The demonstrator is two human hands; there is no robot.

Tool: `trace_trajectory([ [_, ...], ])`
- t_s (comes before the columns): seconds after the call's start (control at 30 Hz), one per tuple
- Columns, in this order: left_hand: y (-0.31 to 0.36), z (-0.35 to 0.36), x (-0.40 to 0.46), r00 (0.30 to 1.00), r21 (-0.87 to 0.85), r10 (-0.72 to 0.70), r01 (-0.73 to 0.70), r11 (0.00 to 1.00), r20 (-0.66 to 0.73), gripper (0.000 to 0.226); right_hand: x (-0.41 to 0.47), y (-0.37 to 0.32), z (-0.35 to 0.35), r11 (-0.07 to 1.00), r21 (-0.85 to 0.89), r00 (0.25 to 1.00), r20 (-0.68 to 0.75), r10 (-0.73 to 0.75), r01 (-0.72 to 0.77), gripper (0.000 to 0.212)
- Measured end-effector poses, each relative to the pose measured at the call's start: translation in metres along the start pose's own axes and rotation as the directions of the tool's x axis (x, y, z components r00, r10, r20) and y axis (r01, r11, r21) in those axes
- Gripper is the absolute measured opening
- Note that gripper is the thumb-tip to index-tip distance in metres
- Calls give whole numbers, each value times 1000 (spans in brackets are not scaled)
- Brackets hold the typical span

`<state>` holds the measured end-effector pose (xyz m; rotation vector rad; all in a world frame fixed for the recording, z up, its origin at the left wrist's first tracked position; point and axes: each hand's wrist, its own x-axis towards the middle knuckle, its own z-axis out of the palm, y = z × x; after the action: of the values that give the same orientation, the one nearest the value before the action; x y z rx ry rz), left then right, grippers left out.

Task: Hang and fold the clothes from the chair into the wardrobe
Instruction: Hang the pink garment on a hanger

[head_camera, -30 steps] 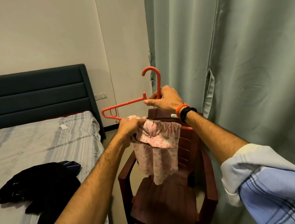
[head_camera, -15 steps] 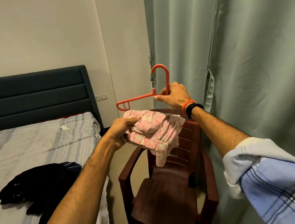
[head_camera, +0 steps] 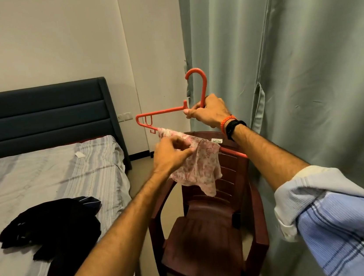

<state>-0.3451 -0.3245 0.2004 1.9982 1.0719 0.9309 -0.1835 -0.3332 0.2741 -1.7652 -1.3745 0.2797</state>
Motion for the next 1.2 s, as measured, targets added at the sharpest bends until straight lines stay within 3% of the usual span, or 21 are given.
trace_trajectory([
  [0.1,11,19,-2,994,42,101,-102,994,42,27,0,-5,4,1000,14,1000,7,4,-4,30],
  [0.23,9,37,-8,970,275,220,-184,944,-104,51,0,-11,6,1000,11,1000,-7,14,-14,31],
  [0.37,13,45,-13,927,433,337,-238,869,-167,36,1,-13,8,999,-4,999,-9,34,-34,32],
  [0.5,14,43,-13,897,323,387,-309,894,-212,24,3,-14,12,997,-80,999,-43,-2,-2,33],
  [0.6,15,43,-17,814,248,496,-435,866,-304,23,3,-13,15,988,-150,997,-75,-36,24,35],
  [0.67,13,41,-19,764,255,593,-538,803,-255,23,4,-12,15,984,-177,996,-82,-42,27,35],
  [0.73,8,36,-18,778,258,628,-604,754,-14,22,5,-11,13,986,-168,996,-77,-35,22,34],
  [0.8,1,30,-17,818,239,491,-563,791,300,37,6,-11,11,992,-126,998,-62,-25,17,34],
  [0.87,-8,27,-16,858,181,348,-437,881,379,55,5,-11,8,997,-68,999,-42,-23,20,32],
  [1.0,-23,14,-8,987,115,162,-160,980,-12,32,2,-14,2,1000,4,1000,-2,-28,28,30],
  [1.1,-28,-5,2,957,48,-2,17,999,-289,23,2,-14,-1,1000,6,999,29,-27,27,30],
  [1.2,-36,-22,11,902,-16,-148,155,988,-406,34,1,-14,-1,999,5,998,61,-32,32,31],
])
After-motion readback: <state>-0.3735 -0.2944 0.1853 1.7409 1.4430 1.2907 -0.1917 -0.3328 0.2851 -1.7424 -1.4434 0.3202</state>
